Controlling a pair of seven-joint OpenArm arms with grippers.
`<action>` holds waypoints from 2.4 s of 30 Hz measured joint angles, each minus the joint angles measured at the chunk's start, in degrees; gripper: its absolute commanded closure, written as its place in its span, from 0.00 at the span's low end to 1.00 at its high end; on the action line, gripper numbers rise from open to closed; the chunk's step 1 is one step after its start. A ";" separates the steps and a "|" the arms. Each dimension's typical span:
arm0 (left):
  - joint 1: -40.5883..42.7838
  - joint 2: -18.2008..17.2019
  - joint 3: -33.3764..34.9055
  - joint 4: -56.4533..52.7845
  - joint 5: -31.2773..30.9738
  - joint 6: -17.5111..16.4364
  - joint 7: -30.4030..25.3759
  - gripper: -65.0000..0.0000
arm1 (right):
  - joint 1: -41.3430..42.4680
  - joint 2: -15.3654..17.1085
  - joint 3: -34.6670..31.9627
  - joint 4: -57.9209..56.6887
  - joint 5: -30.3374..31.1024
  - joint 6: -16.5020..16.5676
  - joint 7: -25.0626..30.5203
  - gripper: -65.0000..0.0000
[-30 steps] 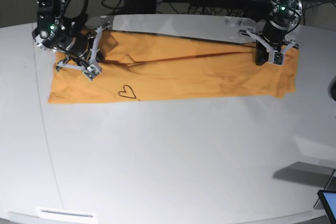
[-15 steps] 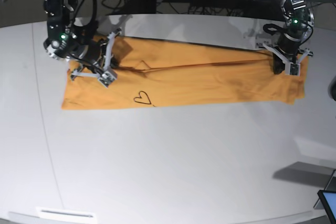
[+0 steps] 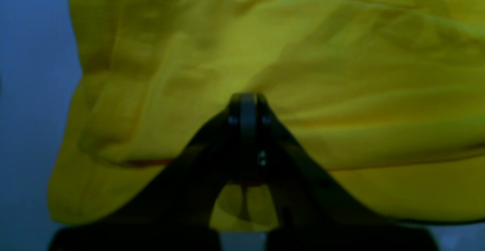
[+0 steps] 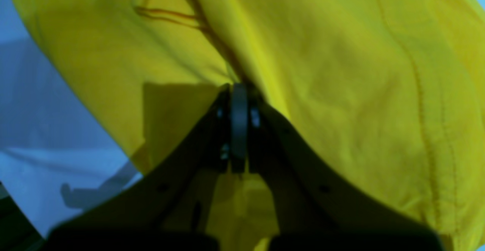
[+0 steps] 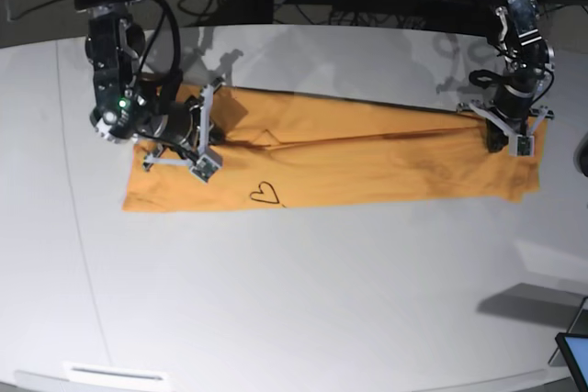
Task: Fold the T-shirt properly
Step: 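Grasp the strip ends with both grippers and pull them apart to flatten, then release the left gripper and move it to the strip's other end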
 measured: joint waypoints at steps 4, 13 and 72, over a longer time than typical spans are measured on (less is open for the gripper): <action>-1.55 -0.74 3.43 -0.50 1.05 1.36 0.13 1.00 | 3.15 0.24 -0.04 -3.96 0.92 0.15 1.18 1.00; -3.78 -0.72 8.37 -0.76 1.42 2.54 -0.02 1.00 | 8.22 2.45 0.07 -12.63 3.34 1.03 6.47 1.00; 5.92 -5.03 -16.65 16.92 -27.43 -0.09 23.54 0.30 | 10.12 6.49 -0.15 -13.44 1.88 0.55 7.04 1.00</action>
